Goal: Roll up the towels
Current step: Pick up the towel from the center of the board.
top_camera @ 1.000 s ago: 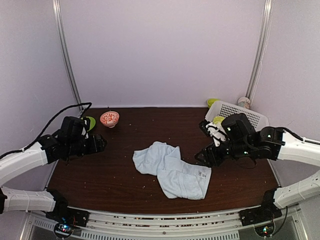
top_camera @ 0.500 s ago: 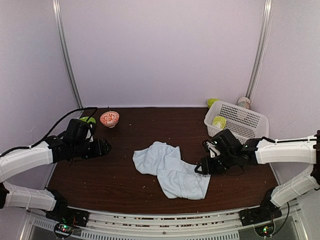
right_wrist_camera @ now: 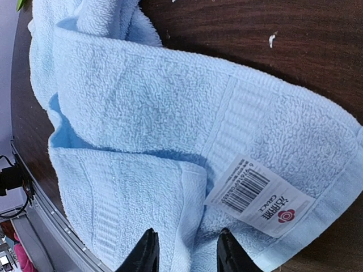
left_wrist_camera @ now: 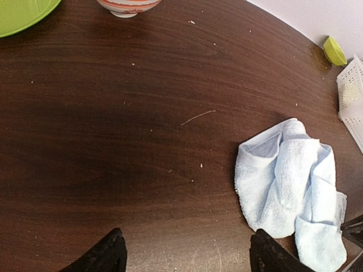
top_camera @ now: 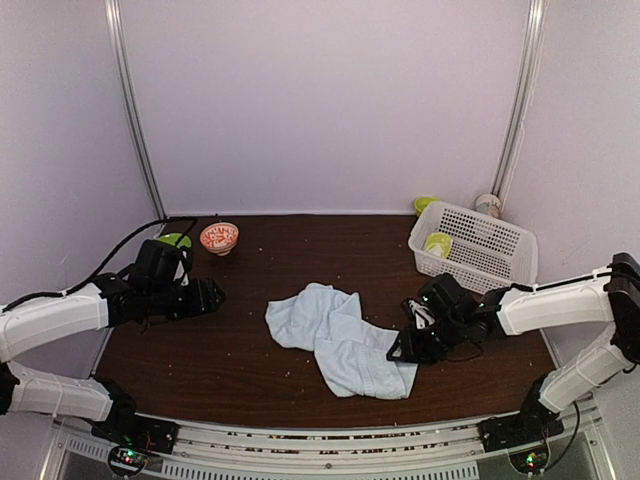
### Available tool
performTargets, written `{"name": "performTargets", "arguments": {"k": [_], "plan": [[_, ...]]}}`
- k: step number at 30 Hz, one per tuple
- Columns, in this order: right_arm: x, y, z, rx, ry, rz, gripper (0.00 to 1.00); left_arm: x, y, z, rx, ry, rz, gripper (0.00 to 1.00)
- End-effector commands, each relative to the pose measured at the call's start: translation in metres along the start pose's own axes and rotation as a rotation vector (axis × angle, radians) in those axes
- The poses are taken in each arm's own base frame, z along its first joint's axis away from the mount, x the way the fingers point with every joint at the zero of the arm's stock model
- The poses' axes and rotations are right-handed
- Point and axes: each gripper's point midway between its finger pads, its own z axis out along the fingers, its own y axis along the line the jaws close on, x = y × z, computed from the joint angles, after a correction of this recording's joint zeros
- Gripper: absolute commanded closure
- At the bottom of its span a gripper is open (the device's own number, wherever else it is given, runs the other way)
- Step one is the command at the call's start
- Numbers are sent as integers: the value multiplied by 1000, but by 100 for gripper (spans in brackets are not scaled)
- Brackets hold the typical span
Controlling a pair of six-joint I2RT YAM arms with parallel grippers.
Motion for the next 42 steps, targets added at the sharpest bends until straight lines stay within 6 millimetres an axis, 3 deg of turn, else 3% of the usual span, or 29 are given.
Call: {"name": "performTargets", "arguments": {"k": [1, 7, 12, 16, 19, 23, 26, 28, 30, 32, 36, 42], "plan": [[7, 6, 7, -38, 32, -3, 66, -5, -4, 1, 25, -20, -12, 24], [13, 15, 13, -61, 58, -9, 79, -3, -3, 3, 25, -16, -19, 24], [13, 17, 20, -68, 64, 1, 80, -2, -3, 3, 26, -14, -18, 24], [-1, 26, 11, -80, 2, -17, 99, -1, -2, 3, 22, -12, -18, 25], [-32, 50, -25, -84, -134, -131, 100, -3, -1, 0, 14, -21, -13, 25], [-75, 115, -118, -171, -373, -378, 100, -16, -3, -9, 7, -62, 12, 25], [-78, 163, -180, -291, -447, -565, 100, -26, -13, -13, 36, -89, 56, 25], [-74, 176, -207, -319, -478, -651, 100, -29, -23, -11, 80, -87, 90, 24], [-72, 170, -216, -281, -498, -691, 100, -28, -31, -5, 106, -59, 109, 24], [-66, 156, -212, -233, -480, -708, 100, -21, -39, 6, 119, -10, 127, 24], [-33, 131, -202, -254, -406, -727, 100, -3, -59, 31, 123, 86, 176, 25], [-13, 106, -228, -279, -513, -679, 100, 13, -70, 73, 68, 182, 198, 26]]}}
